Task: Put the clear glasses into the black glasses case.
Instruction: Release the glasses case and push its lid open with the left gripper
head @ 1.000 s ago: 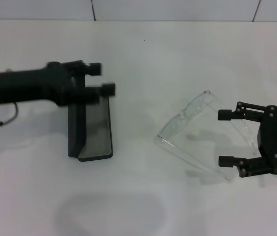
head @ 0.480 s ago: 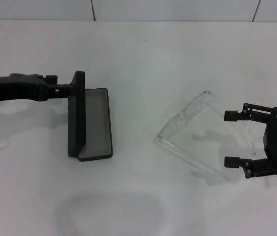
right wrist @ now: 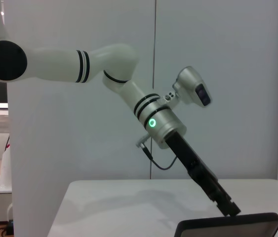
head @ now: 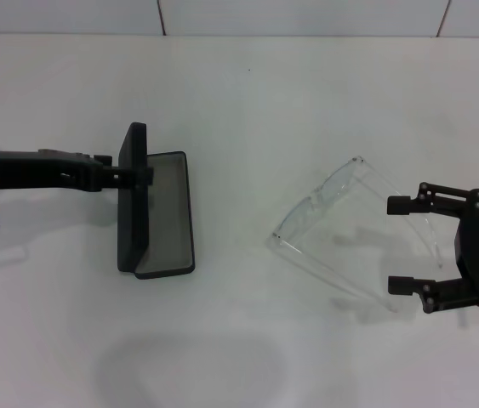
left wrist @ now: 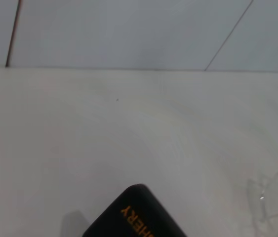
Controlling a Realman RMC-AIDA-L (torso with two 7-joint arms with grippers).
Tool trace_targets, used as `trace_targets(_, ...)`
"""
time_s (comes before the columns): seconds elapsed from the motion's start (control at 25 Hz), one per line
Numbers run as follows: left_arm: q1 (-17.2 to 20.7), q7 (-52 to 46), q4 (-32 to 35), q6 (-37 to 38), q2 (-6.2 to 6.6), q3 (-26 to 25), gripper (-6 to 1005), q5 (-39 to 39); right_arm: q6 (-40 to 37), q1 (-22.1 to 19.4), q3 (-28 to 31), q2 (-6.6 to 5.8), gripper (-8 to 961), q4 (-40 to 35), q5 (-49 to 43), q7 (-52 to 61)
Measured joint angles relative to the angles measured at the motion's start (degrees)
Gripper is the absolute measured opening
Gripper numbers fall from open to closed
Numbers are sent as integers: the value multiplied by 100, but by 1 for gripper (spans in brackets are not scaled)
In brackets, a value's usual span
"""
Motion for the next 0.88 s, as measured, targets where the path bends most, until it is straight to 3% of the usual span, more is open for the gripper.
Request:
trace_targets(0.56,-99,-531,-32,-699,6,698,853,571,140,-24,-17,25,884,-1,-17,0)
trace_targets(0.88,-157,-644,-24,-737,30,742,848,635,141,-34,15,18,884,8,-17,0)
